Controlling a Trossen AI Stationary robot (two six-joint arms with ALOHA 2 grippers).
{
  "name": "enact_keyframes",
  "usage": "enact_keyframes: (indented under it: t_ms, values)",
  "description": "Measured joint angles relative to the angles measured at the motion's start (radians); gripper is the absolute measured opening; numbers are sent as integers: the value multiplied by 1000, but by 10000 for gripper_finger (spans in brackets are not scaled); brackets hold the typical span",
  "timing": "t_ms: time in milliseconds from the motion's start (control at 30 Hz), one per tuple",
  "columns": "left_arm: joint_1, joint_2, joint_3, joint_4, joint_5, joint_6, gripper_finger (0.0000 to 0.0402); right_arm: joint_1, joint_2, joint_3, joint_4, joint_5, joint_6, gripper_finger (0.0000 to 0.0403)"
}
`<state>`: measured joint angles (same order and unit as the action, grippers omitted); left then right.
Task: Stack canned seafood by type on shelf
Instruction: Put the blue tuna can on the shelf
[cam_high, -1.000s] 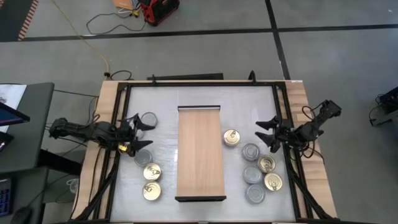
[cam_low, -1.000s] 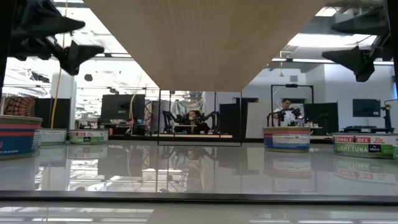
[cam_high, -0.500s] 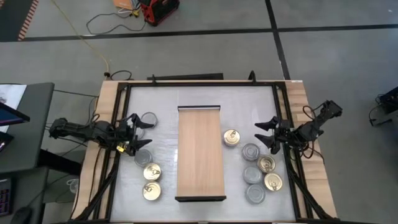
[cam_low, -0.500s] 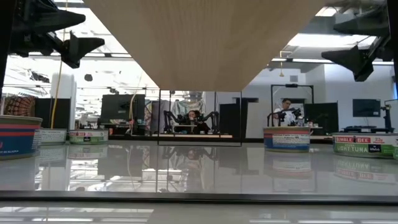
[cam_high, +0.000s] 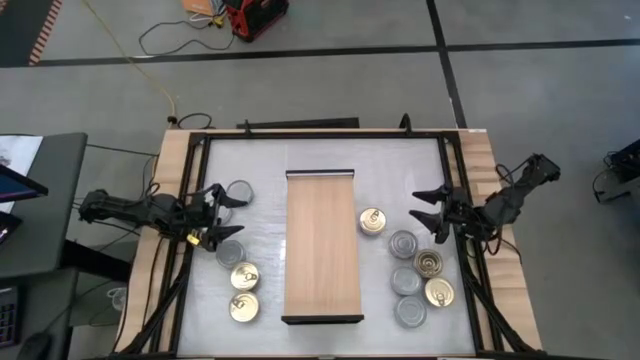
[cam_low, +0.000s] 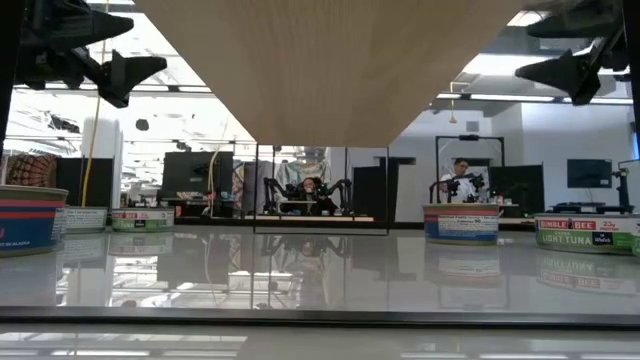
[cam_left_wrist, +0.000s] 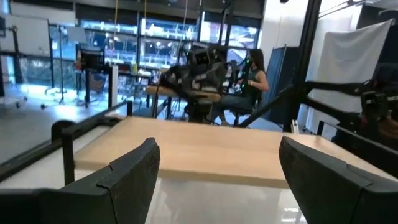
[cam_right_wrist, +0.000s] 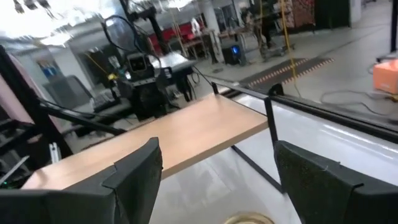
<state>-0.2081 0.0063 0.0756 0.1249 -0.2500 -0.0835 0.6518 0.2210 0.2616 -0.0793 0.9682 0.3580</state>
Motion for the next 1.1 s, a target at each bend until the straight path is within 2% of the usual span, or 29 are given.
enact_keyframes:
  t_ms: [67,233,333,433,533,667,900,1000,1100]
  values:
    - [0,0,38,-94,-39,-39,316,0,33,77,-138,2,79,330]
    - [0,3,139,-334,-126,-110,316,0,153,294,-635,-2,448,330]
    - [0,35,180,-371,-160,-132,316,-24,259,387,-857,-78,633,330]
    - [0,103,217,-377,-188,-138,316,-86,385,453,-982,-205,712,328]
    - [0,184,268,-387,-235,-138,316,-173,514,512,-1064,-348,692,321]
    - [0,298,341,-391,-302,-138,316,-316,650,565,-1100,-507,554,309]
    - [0,489,459,-392,-341,-130,316,-614,761,569,-903,-761,252,292]
    - [0,554,496,-389,-341,-130,316,-723,797,569,-820,-837,178,291]
    - [0,602,526,-390,-341,-144,316,-784,843,569,-778,-886,143,291]
